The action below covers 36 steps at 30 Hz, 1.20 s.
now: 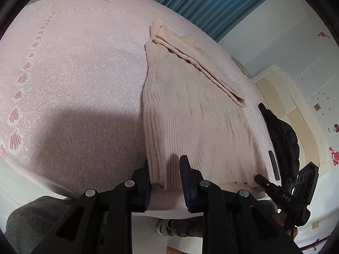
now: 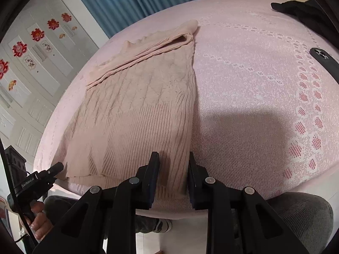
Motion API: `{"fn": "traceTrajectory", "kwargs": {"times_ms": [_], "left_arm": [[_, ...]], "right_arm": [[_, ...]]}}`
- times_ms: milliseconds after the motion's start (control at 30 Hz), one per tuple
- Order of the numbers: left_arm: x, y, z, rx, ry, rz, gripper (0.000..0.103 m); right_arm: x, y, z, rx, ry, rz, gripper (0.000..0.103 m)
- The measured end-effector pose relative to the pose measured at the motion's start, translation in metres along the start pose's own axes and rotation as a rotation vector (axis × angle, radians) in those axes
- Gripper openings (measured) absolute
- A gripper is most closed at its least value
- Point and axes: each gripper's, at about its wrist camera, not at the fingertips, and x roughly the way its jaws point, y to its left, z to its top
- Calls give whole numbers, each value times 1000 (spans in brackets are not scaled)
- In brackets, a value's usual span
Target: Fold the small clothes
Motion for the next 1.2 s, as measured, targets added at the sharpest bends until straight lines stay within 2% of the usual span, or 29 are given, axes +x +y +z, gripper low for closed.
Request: {"fn": "traceTrajectory", "kwargs": {"times_ms": [100, 200, 267, 467, 667, 767, 900, 1067, 1200], "left_arm": [[0, 3, 1, -22, -2, -4, 13], [-3, 8, 1, -59, -15, -49, 8], [-10, 9, 1, -57, -45, -80, 7], [-20, 3, 1, -34, -97, -67, 6], [-38, -9, 11, -27, -169, -132, 6], [-43, -13, 30, -42, -198, -177, 6], [-46, -27, 70, -30, -253, -183, 6], [-37, -48, 122, -13, -317, -123, 6], [-15, -59, 166, -18, -350, -79, 6]], "right_arm": [[0, -3, 2, 11, 13, 19, 25], [2, -8, 4, 40, 17, 26, 18], [1, -10, 5, 52, 16, 24, 6], [-18, -17, 8, 89, -56, 101, 5], [-37, -19, 15, 138, -130, 206, 5], [-42, -23, 27, 199, -153, 238, 5], [-43, -16, 59, 238, -190, 293, 5], [-40, -1, 115, 237, -245, 309, 5], [-21, 5, 168, 262, -276, 312, 5]]}}
